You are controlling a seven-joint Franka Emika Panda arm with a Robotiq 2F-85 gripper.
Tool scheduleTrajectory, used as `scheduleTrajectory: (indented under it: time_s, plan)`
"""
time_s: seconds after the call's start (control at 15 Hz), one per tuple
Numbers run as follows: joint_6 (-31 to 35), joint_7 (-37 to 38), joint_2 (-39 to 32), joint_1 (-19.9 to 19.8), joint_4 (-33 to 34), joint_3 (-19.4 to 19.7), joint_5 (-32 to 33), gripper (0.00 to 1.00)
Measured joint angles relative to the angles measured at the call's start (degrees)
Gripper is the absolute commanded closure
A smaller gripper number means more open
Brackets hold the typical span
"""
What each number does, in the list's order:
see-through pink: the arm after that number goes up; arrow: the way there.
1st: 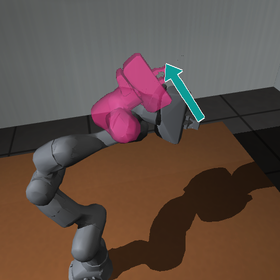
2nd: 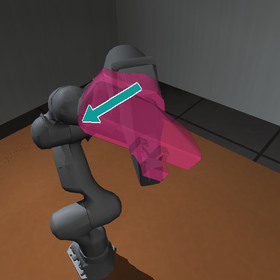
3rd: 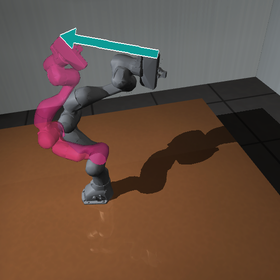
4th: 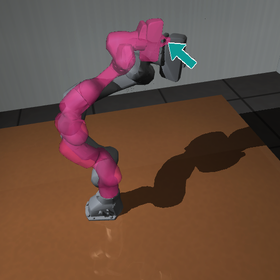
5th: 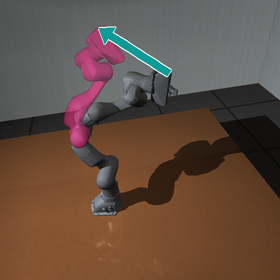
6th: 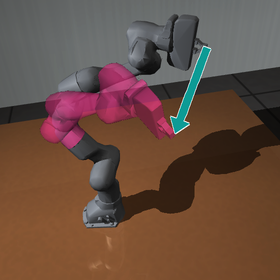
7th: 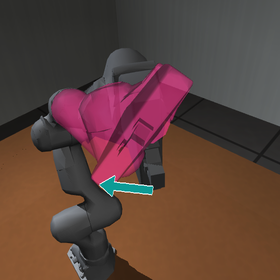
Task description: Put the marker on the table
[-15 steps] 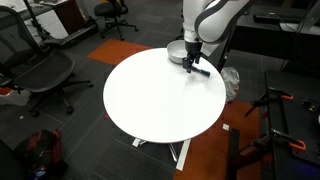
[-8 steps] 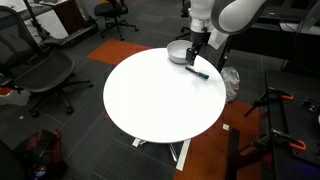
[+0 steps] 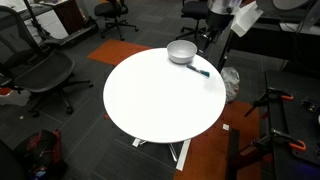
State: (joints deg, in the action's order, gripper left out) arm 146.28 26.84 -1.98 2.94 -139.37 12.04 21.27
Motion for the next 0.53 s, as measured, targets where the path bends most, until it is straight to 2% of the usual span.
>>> scheduleTrajectory:
  time_s: [0.27,0.53]
  plan:
    - [0.0,1.6,5.5,-1.5,-4.3,-3.1,0.5,0.0]
    - [0.0,1.6,6.7,-1.9,-5.4,-3.5,0.5,0.0]
